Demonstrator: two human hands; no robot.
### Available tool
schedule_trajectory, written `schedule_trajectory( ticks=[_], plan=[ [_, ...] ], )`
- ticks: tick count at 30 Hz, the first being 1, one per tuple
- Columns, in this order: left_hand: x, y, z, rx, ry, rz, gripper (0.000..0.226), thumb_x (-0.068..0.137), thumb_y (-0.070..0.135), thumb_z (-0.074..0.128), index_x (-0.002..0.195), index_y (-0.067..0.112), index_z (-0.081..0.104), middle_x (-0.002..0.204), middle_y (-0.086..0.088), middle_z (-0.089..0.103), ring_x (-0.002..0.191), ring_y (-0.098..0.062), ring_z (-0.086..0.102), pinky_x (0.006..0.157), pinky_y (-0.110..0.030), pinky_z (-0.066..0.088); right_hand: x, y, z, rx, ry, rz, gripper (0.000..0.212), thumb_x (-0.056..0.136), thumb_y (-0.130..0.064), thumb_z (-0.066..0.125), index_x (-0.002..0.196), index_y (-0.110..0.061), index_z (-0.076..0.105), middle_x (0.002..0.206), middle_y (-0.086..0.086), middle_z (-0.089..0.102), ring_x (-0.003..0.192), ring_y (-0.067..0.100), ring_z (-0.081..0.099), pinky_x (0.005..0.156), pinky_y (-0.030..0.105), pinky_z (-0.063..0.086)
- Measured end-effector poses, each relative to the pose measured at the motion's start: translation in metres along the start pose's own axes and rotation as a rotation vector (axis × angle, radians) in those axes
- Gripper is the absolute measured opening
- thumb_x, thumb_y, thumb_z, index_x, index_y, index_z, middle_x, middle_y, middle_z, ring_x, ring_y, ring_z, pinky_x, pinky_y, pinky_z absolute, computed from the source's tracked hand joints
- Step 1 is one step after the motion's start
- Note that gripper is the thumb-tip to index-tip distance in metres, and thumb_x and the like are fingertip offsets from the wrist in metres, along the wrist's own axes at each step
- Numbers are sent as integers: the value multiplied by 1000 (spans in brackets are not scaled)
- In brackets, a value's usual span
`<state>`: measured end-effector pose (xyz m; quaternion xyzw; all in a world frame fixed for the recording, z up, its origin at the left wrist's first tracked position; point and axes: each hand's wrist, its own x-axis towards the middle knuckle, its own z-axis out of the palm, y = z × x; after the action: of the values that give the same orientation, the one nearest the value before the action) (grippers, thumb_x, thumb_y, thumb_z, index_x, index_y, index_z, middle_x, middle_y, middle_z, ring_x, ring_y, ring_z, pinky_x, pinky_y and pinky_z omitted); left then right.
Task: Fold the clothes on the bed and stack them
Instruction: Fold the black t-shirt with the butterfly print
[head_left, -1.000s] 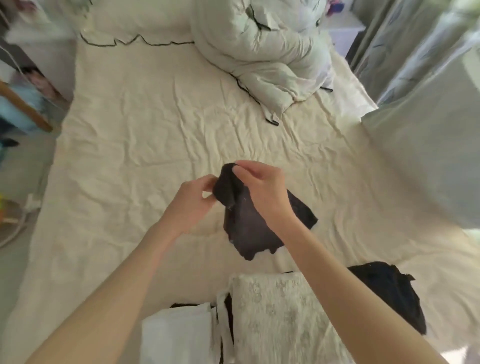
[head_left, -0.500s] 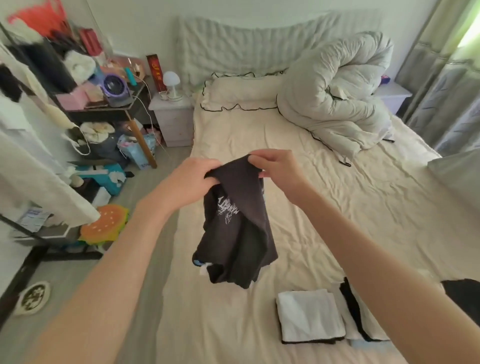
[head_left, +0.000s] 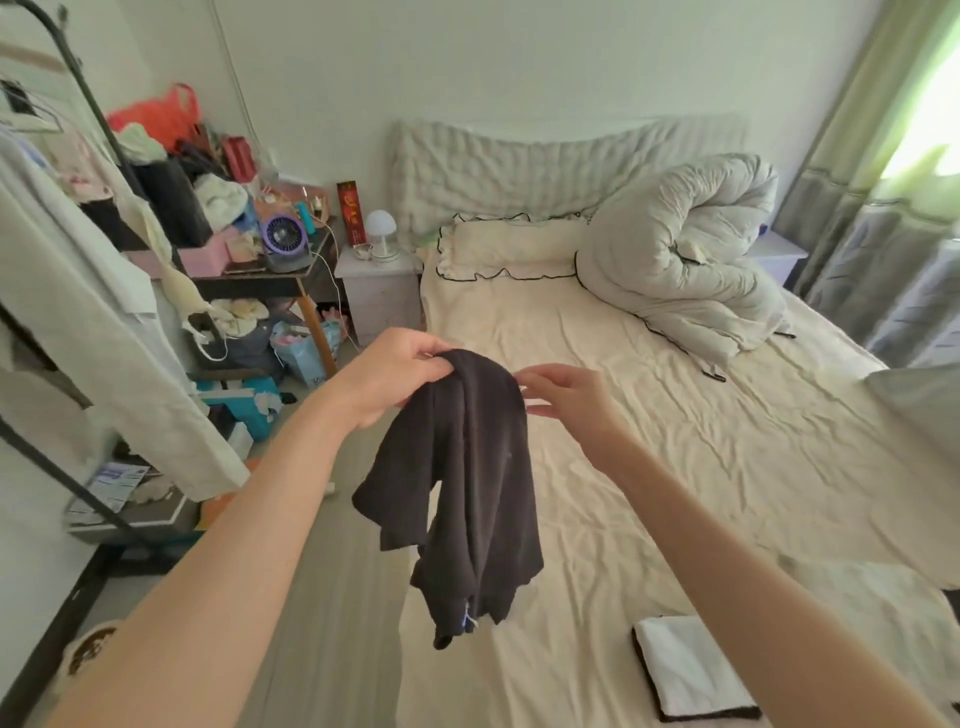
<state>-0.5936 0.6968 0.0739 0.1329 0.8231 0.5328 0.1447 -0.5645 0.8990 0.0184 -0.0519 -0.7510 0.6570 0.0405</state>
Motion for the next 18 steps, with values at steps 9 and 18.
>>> schedule_trajectory(
  ticks=[9, 18],
  plan=[
    [42, 15, -62, -799, 240, -124, 17, 94, -6, 43, 92, 0, 59, 83, -11, 60, 70, -17, 60, 59, -20, 53, -40, 36, 69, -293, -203, -22, 40, 73, -59, 65, 108, -46, 50, 103, -32, 58, 95, -13, 56, 74, 10, 47],
    [81, -22, -206, -976, 299, -106, 20, 96, -4, 41, 112, 3, 51, 86, -9, 59, 79, -18, 60, 62, -20, 54, 28, 35, 159, -140, 229, 149, 39, 87, -28, 65, 67, 4, 54, 61, 20, 50, 60, 20, 46, 57, 36, 34]
  ],
)
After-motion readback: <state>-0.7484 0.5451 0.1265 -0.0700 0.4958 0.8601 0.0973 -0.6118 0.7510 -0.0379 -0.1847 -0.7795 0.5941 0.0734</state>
